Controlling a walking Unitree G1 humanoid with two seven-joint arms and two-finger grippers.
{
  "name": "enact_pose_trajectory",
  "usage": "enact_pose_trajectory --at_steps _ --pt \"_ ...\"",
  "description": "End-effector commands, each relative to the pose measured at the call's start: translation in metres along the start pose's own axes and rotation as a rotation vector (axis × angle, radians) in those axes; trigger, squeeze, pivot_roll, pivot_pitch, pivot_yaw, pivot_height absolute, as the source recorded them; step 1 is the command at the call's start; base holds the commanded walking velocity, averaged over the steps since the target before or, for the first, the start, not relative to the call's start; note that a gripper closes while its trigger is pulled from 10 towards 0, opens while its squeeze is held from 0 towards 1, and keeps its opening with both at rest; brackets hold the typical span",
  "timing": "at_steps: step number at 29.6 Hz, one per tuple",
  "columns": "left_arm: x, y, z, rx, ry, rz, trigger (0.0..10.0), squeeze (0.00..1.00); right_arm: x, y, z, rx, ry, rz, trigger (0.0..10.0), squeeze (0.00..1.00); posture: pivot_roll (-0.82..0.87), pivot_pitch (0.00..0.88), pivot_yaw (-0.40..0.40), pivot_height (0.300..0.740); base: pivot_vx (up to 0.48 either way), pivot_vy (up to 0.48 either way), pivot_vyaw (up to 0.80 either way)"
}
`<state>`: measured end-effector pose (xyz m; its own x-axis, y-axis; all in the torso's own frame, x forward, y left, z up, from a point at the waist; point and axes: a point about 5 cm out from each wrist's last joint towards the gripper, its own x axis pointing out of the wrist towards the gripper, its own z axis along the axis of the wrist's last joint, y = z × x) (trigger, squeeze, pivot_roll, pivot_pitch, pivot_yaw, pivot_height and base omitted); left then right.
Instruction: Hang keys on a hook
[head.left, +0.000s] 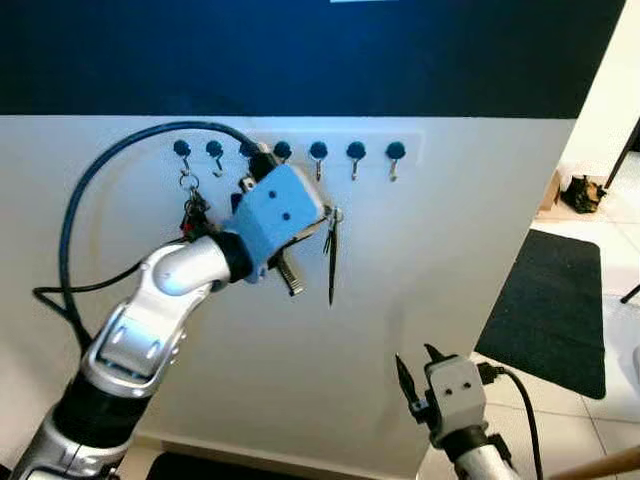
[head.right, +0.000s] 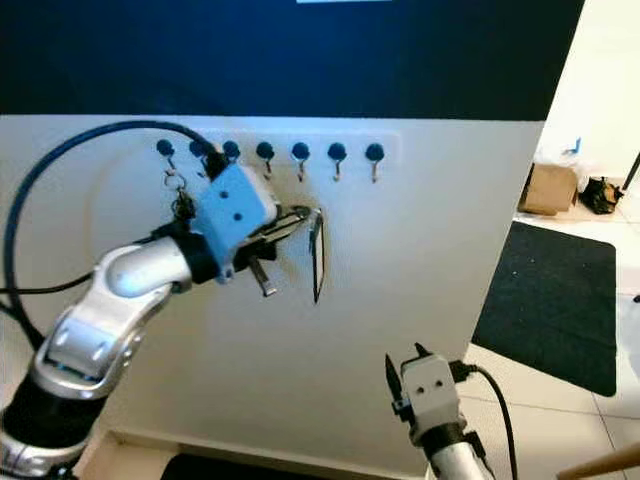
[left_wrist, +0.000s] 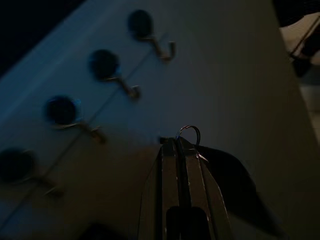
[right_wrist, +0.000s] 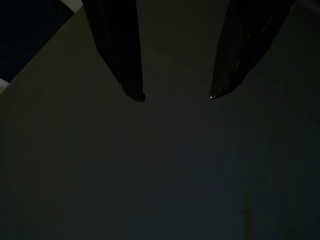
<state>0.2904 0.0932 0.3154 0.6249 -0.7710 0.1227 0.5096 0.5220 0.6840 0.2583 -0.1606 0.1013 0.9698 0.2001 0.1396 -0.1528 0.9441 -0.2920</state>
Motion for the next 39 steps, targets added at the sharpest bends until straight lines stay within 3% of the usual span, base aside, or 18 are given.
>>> enact_pose_trajectory --at_steps 1,17,27,39 --pt "0.003 -0.001 0.004 0.008 -0.021 -0.003 10.0 0.00 -0.002 0.003 -0.004 -0.003 0.021 0.014 10.0 0.00 -0.01 0.109 0.084 0.740 0.000 0.000 0.00" --pt "0.018 0.014 0.023 0.078 -0.084 0.016 10.0 0.00 -0.003 0.005 -0.005 -0.002 0.025 0.016 10.0 0.00 0.00 0.107 0.085 0.740 0.000 0.000 0.00" --pt "0.025 0.015 0.020 0.096 -0.072 0.006 10.0 0.00 -0.003 0.005 -0.005 -0.003 0.026 0.012 10.0 0.00 -0.01 0.106 0.088 0.740 0.000 0.000 0.00" --pt "0.010 0.019 0.013 0.094 -0.039 -0.030 10.0 0.00 -0.005 0.004 -0.006 -0.006 0.029 0.009 10.0 0.00 -0.01 0.106 0.085 0.740 0.000 0.000 0.00"
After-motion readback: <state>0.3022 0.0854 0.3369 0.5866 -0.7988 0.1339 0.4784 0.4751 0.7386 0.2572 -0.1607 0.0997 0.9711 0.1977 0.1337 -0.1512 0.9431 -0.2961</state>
